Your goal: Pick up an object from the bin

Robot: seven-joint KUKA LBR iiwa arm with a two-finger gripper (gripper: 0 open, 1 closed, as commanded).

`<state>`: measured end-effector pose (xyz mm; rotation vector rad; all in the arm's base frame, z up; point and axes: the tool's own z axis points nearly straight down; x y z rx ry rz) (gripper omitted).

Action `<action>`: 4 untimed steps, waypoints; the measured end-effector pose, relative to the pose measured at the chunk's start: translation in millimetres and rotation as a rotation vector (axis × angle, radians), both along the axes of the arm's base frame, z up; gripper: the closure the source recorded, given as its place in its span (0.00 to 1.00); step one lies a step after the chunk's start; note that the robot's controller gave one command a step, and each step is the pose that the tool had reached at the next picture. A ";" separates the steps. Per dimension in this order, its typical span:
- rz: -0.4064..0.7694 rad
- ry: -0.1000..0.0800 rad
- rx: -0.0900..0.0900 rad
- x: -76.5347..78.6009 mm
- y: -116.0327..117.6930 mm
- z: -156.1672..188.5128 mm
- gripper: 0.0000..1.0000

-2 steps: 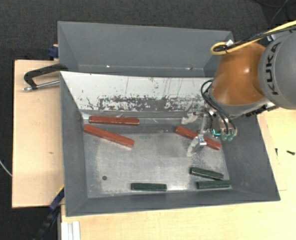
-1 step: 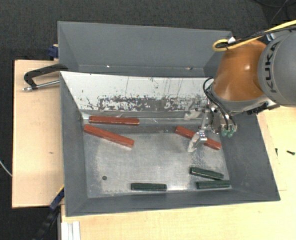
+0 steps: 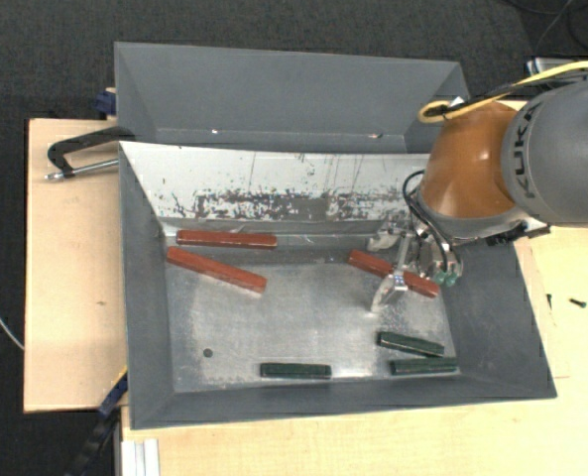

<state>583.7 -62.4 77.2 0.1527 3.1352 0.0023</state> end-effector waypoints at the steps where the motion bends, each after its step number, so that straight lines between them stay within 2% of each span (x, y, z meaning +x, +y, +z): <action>1: -0.004 -0.002 -0.001 -0.4 1.4 5.2 1.00; 2: -0.004 -0.002 -0.001 -0.4 1.5 5.1 0.00; 3: -0.004 -0.001 -0.001 -0.5 1.5 5.1 1.00; 4: -0.004 -0.001 -0.001 -0.5 1.5 5.1 0.00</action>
Offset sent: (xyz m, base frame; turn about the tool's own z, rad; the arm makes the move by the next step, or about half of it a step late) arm 0.0000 0.0000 0.0000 0.0000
